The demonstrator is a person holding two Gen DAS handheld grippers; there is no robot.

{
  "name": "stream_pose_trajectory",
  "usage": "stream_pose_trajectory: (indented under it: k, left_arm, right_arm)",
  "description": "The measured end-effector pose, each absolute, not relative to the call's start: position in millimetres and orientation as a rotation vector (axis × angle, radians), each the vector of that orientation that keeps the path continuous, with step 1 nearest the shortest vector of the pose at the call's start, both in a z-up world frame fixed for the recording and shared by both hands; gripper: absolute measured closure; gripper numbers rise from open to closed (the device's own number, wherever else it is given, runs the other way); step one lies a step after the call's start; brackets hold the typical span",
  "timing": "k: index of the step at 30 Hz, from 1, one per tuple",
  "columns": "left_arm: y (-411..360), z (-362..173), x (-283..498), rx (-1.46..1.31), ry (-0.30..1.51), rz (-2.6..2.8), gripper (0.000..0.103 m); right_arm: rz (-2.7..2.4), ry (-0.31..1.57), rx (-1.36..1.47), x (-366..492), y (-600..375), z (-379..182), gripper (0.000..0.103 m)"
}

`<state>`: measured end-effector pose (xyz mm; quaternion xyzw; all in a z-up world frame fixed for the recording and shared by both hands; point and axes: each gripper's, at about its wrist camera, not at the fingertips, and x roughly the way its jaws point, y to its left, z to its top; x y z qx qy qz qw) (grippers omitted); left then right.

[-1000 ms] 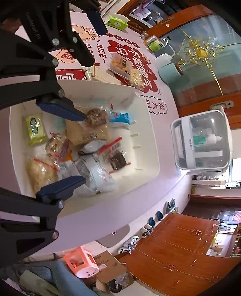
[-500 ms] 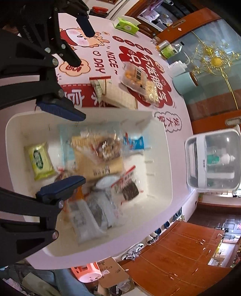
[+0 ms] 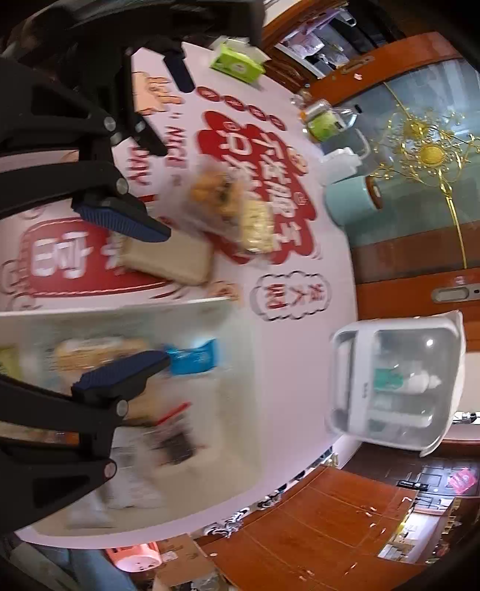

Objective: Organize snacks
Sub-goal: 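Move both tools back over the bread packs on the table, then grasp the orange bread-ball pack with the left tool while the right tool grasps the pale cookie pack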

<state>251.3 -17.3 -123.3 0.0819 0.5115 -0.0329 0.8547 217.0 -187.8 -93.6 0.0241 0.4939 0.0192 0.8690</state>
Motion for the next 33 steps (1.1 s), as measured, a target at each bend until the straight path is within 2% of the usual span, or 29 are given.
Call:
stream_pose_trajectory:
  k: [5,11,15,25,33]
  left_arm:
    - [-11,-144,295,0.094,1.106,-0.091,0.000]
    - [-11,-190,322,-0.001,1.180,-0.066,0.001]
    - [-23,-215,329,0.038,1.202,-0.036,0.000]
    - [-10,-228,338,-0.001,1.182,-0.027,0.000]
    - [46,-232,334,-0.124,1.180,0.058,0.001]
  right_arm:
    - [0.074,1.007,0.055,280,-175,-84,0.030]
    - [0.105,1.085,0.165,363,-167,-114,0.028]
    - [0.071,1.169,0.262,400,-172,-151,0.028]
    - [0.088,1.261,0.304,413,-161,-191,0.028]
    - [0.128,1.292,0.281,424,-134,-214,0.026]
